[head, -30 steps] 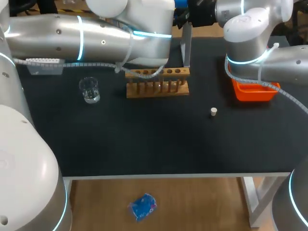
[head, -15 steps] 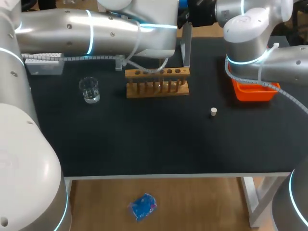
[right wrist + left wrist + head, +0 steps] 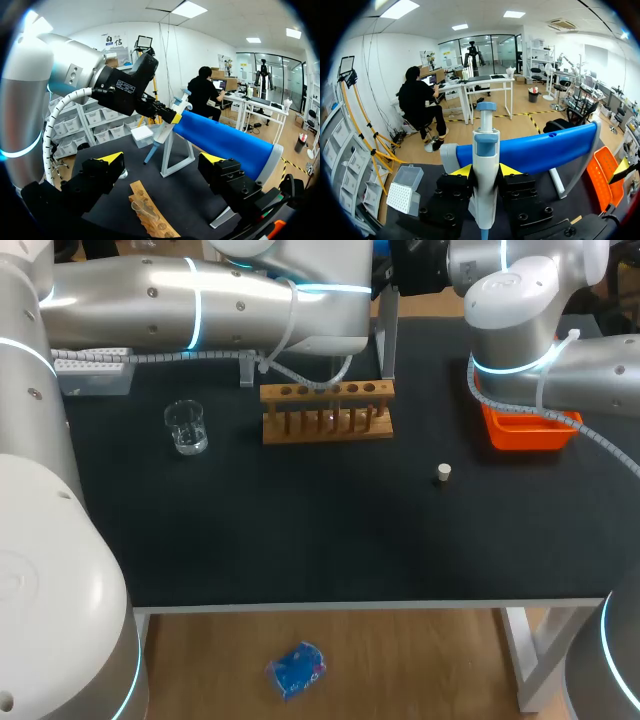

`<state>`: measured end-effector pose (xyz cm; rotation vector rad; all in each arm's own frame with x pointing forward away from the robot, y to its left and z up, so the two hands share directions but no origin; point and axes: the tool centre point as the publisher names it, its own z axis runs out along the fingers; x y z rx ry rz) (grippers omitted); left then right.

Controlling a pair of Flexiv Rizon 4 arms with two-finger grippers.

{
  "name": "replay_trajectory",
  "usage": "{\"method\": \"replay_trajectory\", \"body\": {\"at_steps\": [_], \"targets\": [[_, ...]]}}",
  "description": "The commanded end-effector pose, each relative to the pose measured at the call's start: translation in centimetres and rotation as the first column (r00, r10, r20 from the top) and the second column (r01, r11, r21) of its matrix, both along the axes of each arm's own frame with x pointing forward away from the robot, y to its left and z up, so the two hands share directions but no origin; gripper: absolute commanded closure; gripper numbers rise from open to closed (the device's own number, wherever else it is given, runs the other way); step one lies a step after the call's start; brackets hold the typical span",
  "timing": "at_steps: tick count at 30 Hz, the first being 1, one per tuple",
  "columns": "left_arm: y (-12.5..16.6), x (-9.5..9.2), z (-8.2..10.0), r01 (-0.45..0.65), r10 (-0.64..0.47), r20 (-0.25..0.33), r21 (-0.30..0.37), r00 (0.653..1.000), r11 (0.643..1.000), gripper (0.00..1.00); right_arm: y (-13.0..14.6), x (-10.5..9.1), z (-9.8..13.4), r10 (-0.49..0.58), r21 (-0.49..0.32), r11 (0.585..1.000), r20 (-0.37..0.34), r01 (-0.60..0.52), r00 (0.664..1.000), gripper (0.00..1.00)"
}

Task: Invert the test tube, pick up the pipette, mount the tip to pipette, aspirate from beaker and dispense into the tube, eject the tip, return the pipette, and cap with the stopper.

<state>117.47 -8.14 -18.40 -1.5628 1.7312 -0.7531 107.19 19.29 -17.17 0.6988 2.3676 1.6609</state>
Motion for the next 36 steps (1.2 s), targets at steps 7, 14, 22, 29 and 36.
{"method": "replay_trajectory", "body": {"at_steps": [7,14,22,29,36], "targets": [[0.1,0.4,-0.4,0.002,-0.002,-0.037,0.004,0.999,1.000,1.00,0.0,0.0,0.0,0.002,-0.001,1.000,-0.002,-0.002,1.000,0.00],[0.1,0.3,-0.8,0.002,-0.002,-0.049,0.004,0.999,1.000,1.00,0.0,0.0,0.0,0.002,-0.001,1.000,-0.002,-0.002,1.000,0.00],[0.0,0.1,-1.3,0.005,-0.005,-0.067,0.006,0.998,1.000,1.00,0.0,0.0,0.0,0.002,-0.001,1.000,-0.002,-0.002,1.000,0.00],[-0.2,-0.1,-2.0,0.009,-0.008,-0.089,0.011,0.996,1.000,1.00,0.0,0.0,0.0,0.002,-0.001,1.000,-0.002,-0.002,1.000,0.00],[-0.3,0.0,-2.7,0.010,-0.009,-0.106,0.014,0.994,1.000,1.00,0.0,0.0,0.0,0.002,-0.001,1.000,-0.002,-0.002,1.000,0.00]]}}
